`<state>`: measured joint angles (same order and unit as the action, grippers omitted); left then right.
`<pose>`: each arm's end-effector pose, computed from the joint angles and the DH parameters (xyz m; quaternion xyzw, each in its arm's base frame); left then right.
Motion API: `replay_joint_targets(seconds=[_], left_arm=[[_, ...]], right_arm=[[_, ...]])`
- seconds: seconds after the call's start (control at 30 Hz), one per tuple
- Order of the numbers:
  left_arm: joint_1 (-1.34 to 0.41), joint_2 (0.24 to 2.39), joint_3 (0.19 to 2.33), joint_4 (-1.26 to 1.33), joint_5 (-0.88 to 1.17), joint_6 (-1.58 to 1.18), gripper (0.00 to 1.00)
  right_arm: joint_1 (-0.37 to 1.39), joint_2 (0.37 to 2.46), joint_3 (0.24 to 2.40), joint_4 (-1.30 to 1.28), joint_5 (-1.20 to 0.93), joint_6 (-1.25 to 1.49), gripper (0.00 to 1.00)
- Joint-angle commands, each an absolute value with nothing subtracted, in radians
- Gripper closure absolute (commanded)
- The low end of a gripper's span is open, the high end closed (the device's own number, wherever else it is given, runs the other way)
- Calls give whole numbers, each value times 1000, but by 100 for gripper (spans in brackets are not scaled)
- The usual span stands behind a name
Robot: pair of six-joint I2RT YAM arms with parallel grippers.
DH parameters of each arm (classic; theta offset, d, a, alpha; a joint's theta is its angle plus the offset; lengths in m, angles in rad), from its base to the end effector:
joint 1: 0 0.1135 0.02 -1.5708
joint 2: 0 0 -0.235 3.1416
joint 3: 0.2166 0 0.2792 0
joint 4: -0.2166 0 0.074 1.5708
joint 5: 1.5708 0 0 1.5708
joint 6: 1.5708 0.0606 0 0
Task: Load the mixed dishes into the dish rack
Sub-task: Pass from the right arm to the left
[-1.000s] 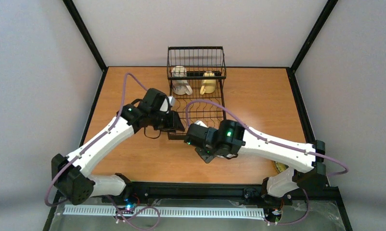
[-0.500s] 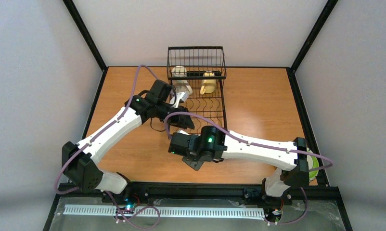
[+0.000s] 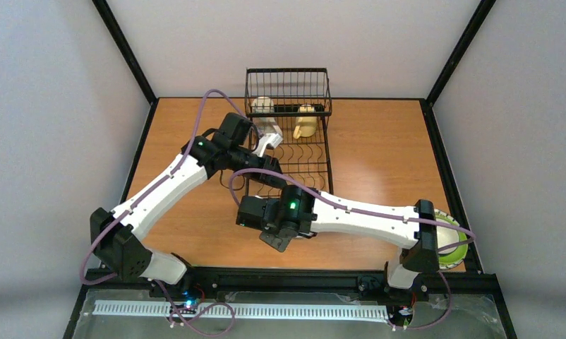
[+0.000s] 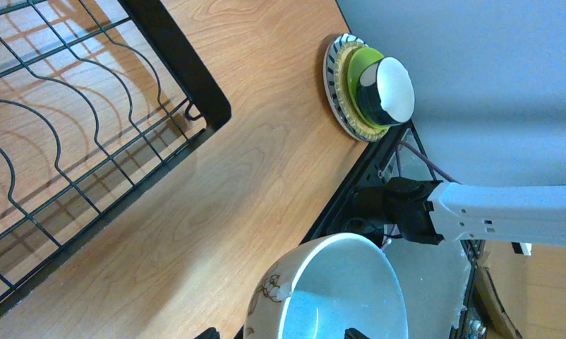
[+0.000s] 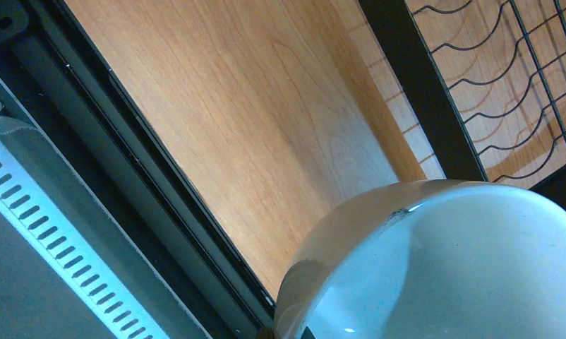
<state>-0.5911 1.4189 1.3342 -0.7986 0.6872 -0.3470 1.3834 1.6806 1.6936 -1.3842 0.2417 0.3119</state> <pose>0.2591 -0.2202 0.2891 0.2206 0.8660 -0.4264 0.1397 0.0783 0.3352 0.2804 -0.4939 0.8555 -0.0052 0.1554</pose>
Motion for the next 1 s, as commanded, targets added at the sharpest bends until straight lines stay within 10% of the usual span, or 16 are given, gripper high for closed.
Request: replay_joint_targets(seconds=[0.0,0.97], left_arm=[[-584,1385,1327,-855,701,-288,0],[-625,1339,1243,-958,511,-239,11]], right_arm=[[1393,1710,1745,-1399,261,273,98],[1391,1833,1897,-1399,279,229,98]])
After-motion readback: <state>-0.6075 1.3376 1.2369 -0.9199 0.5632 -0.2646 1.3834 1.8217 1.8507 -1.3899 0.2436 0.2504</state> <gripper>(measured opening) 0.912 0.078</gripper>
